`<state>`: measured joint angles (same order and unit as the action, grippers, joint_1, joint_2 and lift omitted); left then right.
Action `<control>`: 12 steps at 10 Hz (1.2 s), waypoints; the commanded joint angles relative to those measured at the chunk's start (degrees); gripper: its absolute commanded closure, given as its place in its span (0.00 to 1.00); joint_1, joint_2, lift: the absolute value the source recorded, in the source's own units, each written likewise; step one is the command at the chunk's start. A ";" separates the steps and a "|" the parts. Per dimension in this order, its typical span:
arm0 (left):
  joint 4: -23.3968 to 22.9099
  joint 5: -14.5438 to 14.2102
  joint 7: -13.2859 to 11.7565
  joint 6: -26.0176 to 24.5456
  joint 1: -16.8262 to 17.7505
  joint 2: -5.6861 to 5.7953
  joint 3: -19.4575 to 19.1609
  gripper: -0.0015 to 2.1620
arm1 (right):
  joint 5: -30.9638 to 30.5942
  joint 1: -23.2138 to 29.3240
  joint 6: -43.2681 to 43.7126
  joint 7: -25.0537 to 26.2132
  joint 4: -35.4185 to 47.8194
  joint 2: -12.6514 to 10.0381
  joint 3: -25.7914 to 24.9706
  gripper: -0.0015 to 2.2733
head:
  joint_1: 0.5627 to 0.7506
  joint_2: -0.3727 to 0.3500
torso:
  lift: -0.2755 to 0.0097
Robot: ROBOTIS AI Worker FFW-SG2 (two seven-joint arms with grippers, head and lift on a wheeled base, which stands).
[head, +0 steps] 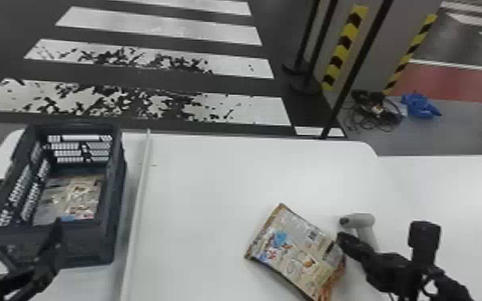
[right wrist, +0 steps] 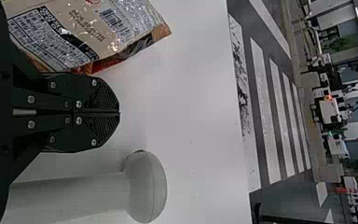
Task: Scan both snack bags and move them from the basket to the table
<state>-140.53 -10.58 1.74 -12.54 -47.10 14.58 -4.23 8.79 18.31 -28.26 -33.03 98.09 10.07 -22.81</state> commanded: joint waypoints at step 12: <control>1.31 -2.07 -0.59 0.62 1.31 0.36 -0.08 0.01 | 10.37 14.65 -1.94 -0.02 14.06 -3.13 -2.50 0.99 | 0.70 0.28 | 0.62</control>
<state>-139.26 -12.63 1.14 -11.88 -45.80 14.85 -4.31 19.14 33.02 -30.18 -33.06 112.13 6.94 -25.21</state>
